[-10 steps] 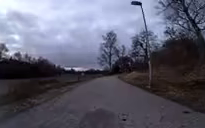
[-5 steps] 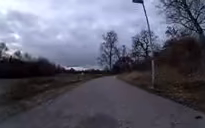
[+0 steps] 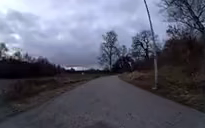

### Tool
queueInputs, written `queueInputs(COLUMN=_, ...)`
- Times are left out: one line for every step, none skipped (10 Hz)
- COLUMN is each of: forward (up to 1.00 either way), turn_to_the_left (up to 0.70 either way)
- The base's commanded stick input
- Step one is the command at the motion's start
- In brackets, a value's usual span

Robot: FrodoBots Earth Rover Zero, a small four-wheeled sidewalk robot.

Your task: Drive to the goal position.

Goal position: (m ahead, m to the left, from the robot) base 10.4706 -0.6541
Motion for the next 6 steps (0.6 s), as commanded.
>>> queueInputs(forward=0.5, turn_to_the_left=0.0)
queueInputs(forward=0.5, turn_to_the_left=0.0)
queueInputs(forward=0.5, turn_to_the_left=0.0)
queueInputs(forward=0.5, turn_to_the_left=0.0)
queueInputs(forward=0.5, turn_to_the_left=0.0)
queueInputs(forward=0.5, turn_to_the_left=0.0)
